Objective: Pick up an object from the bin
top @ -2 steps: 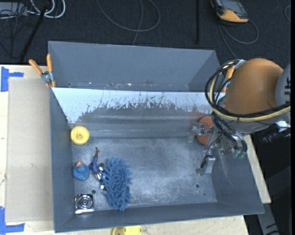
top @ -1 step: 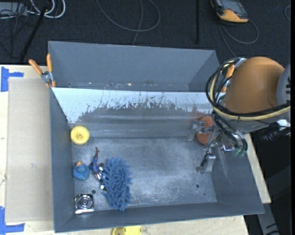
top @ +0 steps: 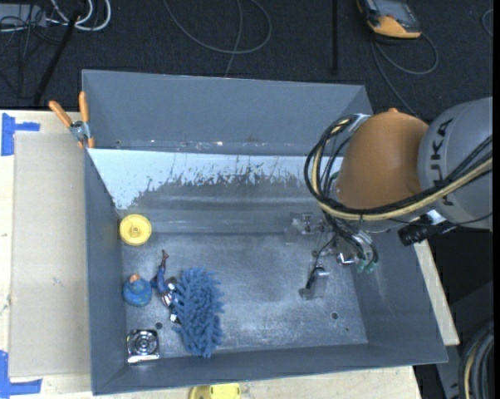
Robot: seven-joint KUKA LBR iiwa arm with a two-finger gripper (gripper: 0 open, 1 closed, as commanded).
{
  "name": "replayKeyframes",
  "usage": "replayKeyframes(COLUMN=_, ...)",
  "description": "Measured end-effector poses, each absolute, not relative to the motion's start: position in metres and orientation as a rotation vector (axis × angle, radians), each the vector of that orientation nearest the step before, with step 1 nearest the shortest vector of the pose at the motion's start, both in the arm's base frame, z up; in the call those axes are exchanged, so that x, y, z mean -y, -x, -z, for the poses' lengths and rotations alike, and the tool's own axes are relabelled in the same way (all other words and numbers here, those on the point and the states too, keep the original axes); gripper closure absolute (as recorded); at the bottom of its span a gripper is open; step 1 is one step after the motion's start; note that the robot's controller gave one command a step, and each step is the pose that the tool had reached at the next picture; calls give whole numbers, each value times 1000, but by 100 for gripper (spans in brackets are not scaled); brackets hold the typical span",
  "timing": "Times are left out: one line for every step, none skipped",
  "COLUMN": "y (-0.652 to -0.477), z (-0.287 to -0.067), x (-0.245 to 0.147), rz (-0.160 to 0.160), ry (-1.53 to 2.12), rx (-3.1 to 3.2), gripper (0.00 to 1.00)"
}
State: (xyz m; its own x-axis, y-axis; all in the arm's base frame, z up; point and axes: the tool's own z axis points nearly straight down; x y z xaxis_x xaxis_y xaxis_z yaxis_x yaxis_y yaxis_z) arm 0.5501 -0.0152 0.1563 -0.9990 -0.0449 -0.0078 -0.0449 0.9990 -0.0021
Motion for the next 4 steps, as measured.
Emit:
replayKeyframes(y=-536, z=-101, x=0, rz=-2, ry=436, rx=-3110, gripper=0)
replayKeyframes(y=-540, z=-83, x=-20, rz=-1, ry=442, rx=-3111, gripper=0)
replayKeyframes(y=-538, z=-81, x=-40, rz=-1, ry=-3, rx=-3142, gripper=0)
replayKeyframes(y=-556, z=-76, x=-77, rz=0, ry=261, rx=-3130, gripper=0)
